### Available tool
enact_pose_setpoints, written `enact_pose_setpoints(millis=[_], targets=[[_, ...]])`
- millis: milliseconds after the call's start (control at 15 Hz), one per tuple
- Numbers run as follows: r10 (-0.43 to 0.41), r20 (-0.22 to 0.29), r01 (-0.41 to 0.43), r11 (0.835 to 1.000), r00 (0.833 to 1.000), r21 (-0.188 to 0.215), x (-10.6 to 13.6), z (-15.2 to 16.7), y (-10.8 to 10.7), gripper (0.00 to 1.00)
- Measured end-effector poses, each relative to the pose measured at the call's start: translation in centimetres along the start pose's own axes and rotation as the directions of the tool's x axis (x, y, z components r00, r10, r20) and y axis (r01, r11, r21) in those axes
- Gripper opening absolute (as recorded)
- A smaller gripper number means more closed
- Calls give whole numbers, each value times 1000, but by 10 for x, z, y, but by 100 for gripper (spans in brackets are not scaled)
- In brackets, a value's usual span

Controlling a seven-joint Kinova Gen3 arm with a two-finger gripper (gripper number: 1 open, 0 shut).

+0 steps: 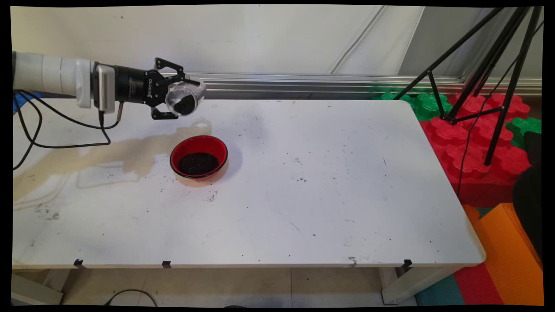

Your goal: Pour the black seasoning powder in the red bowl

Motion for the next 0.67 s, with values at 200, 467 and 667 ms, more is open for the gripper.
enact_pose_setpoints(millis=[200,467,667], targets=[[-114,-32,113,994,993,-10,12,-4,-8,0],[-216,-68,215,976,974,-28,24,-7,-16,0],[-285,-91,282,958,954,-45,33,-9,-21,0]])
